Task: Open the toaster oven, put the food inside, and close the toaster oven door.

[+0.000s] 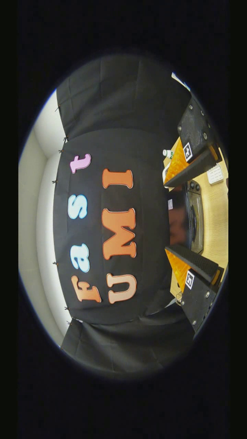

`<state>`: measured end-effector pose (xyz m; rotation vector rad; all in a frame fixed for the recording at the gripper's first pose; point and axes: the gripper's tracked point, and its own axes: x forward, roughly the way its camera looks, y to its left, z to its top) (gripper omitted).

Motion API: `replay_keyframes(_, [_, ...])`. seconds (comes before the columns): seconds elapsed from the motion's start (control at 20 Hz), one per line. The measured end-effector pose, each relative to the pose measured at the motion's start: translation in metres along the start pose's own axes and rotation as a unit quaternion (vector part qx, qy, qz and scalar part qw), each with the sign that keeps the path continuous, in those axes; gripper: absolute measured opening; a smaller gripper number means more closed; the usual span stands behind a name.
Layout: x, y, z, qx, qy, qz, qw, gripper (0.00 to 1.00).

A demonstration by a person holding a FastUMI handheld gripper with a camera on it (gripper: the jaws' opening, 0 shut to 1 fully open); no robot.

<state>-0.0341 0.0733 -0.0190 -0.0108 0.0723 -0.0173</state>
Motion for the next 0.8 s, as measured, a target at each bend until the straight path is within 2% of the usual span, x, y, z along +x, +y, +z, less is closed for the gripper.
replay_keyframes(0.35, [0.006,0.018,-0.01,0.002,-0.008,0.009,1.0,0.99])
replay_keyframes(0.8, [0.001,0.026,-0.004,-0.008,-0.04,-0.018,0.999,0.99])
